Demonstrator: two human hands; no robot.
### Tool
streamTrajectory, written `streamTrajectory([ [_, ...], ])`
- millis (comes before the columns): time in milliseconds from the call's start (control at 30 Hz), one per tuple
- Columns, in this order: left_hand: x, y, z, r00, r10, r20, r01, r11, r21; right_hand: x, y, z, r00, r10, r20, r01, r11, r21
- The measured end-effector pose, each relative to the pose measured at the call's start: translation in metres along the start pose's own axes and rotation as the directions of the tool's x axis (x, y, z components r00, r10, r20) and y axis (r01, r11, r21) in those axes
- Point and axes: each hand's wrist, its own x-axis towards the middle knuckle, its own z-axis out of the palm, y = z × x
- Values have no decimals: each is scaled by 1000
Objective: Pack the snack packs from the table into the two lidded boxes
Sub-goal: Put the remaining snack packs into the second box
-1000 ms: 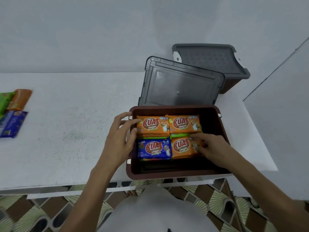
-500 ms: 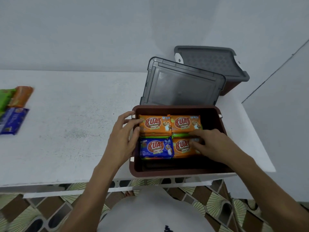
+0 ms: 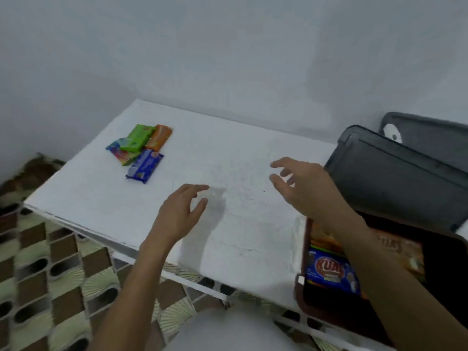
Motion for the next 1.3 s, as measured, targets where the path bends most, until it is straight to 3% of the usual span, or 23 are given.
streamTrajectory([
  [200, 34, -84, -46, 934, -297, -199, 328, 933, 149, 125, -68, 80, 972, -174, 160, 184, 982, -50],
  [433, 68, -133, -54, 850, -486, -204, 524, 821, 228, 246, -126, 170, 894, -254, 370, 291, 955, -47],
  [600, 72, -151, -42, 845, -505, -174, 534, 804, 261, 302, -140, 220, 876, -201, 438, 234, 972, -22],
  [733, 67, -166, -35, 874, -428, -228, 478, 842, 250, 327, -138, 243, 858, -168, 486, 197, 980, -10],
  [900, 66, -172, -30, 876, -397, -273, 458, 862, 217, 336, -141, 254, 871, -226, 436, 218, 973, 69],
  [1167, 65, -174, -28, 876, -395, -277, 461, 856, 235, 322, -140, 244, 872, -202, 447, 291, 946, -141],
  [1300, 65, -174, -33, 872, -423, -249, 475, 854, 214, 302, -120, 219, 875, -130, 466, 201, 974, -106],
])
